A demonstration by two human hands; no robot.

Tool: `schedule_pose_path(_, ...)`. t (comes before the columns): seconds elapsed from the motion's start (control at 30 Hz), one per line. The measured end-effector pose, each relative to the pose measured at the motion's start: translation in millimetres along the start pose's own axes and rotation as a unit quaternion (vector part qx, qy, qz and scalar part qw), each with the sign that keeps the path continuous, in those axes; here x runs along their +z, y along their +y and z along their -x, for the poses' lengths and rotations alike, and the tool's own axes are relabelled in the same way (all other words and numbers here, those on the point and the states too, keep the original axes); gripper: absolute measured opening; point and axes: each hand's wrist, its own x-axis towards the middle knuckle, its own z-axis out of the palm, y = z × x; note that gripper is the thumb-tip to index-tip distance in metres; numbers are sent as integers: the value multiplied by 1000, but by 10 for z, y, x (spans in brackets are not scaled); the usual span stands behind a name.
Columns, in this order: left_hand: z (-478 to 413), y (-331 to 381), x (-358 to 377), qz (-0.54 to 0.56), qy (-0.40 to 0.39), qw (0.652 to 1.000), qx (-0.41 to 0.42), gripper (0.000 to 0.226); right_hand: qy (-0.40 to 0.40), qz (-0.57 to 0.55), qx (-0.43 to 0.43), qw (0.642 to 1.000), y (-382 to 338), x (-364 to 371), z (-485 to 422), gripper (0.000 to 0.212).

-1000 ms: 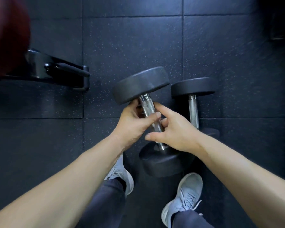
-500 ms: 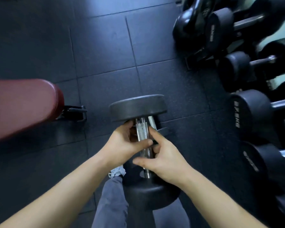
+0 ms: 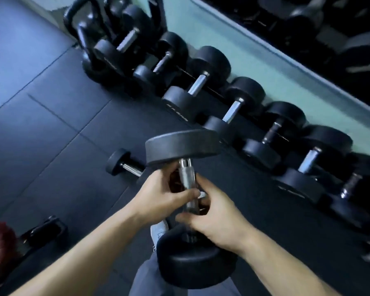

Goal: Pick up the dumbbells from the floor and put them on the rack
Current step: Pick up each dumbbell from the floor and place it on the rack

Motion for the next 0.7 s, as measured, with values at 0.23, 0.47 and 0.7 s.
schedule_pose_path(0.23,-341,664,1483,-92,-157,983,28,42,189,-90,16,978,582,-986,1032,62)
schedule_pose_path(0.47,-541,1247,3501,-169,-272,946,51,30,306,-141,44,941,1413,-2223,2165,55)
schedule_pose_path(0.7,-582,1671,5324,-175,-353,917,57,31,355,-169,70,917,2128,-3412,3157,53)
